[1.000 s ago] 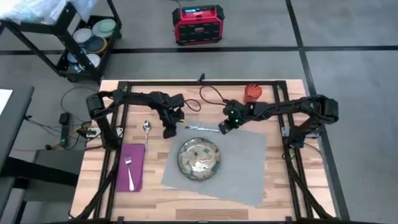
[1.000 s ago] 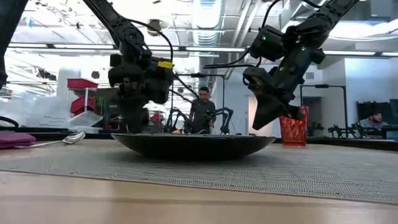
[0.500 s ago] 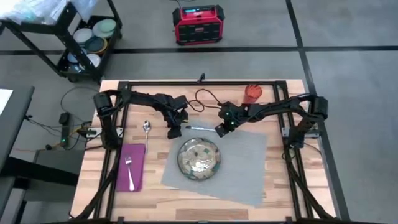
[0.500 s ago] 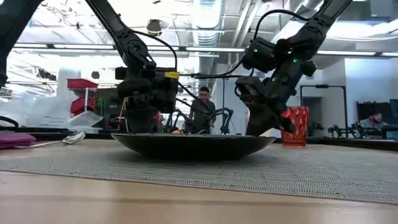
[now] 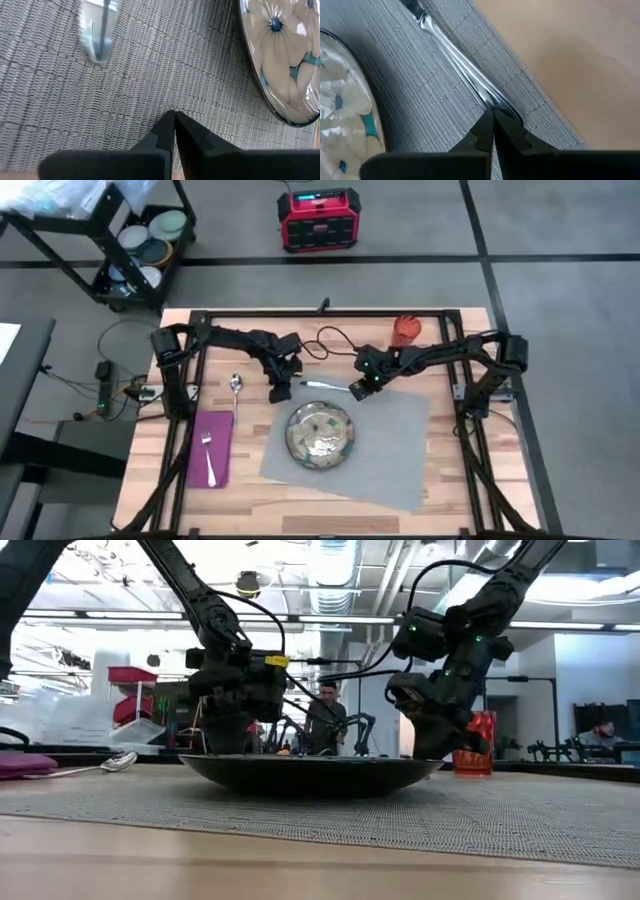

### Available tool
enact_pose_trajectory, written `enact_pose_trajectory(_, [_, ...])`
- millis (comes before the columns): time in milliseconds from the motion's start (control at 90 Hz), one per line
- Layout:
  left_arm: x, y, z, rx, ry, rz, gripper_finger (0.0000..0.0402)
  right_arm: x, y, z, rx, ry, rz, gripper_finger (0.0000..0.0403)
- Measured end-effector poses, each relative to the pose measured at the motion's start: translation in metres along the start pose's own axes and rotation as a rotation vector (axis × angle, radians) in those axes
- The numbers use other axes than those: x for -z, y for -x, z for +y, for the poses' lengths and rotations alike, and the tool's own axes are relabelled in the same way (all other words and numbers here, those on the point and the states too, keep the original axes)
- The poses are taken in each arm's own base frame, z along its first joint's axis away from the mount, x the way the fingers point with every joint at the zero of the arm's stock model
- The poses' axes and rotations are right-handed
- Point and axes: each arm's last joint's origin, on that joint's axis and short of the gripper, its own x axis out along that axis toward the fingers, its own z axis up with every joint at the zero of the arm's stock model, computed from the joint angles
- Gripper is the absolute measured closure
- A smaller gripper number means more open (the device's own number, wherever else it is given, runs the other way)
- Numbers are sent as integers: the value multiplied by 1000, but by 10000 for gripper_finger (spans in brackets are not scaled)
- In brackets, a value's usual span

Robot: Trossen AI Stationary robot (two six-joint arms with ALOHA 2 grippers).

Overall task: Set table place
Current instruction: Move the silver knife beside the white floral patterned plate on the gray placemat

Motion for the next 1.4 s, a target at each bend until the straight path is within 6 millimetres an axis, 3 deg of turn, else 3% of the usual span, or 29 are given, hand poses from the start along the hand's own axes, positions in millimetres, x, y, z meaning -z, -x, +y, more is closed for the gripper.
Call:
enact_pose_trajectory(411, [1,0,0,-5,-4,5,401,32,3,16,56,44,125,403])
enact_pose_trajectory(633, [1,0,0,-5,-10,4,401,55,8,36,38,80,151,403])
enact_pose_trajectory(778, [1,0,0,-6,-11,3,401,43,20,37,26,56,21,403])
enact_pose_trajectory(1122, [0,0,1,-6,-17,-8,401,10,26,8,66,0,-59,403])
enact_pose_trajectory(1400, [-1,0,1,-7,-19,-11,401,14,23,-5,41,-2,19,403])
